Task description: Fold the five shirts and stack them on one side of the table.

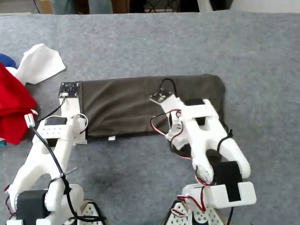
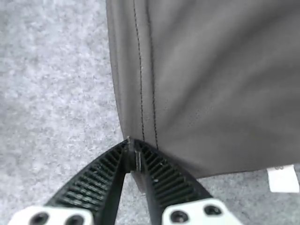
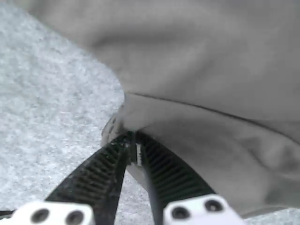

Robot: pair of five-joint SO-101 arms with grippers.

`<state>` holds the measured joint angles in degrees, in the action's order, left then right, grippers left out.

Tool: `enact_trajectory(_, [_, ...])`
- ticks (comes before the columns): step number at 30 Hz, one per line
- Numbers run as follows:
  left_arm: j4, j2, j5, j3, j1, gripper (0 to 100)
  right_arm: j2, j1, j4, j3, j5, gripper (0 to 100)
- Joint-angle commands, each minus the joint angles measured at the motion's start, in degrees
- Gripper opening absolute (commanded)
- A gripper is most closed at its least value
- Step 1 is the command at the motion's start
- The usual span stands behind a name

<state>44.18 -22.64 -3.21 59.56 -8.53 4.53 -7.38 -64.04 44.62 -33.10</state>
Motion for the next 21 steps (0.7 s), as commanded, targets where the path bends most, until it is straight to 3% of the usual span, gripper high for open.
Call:
enact_trajectory(1, [-0.5, -1.5, -0.2, 0.1, -0.6, 3, 6.5, -0.7, -5.6, -0.1, -2.5, 1.5])
enact_trajectory(8, [-0.6, -1.6, -0.1, -0.3, -0.6, 3, 23.5, 0.7, -9.8, 1.4, -5.5, 1.5])
enact_trajectory(16, [-0.8, -1.6, -0.1, -0.3, -0.6, 3, 19.1, 4.2, 1.8, 11.3, -5.5, 1.5])
enact_trajectory(21, [-0.8, -1.6, -0.1, -0.1, -0.6, 3, 18.9, 8.9, 0.4, 10.7, -9.8, 4.0])
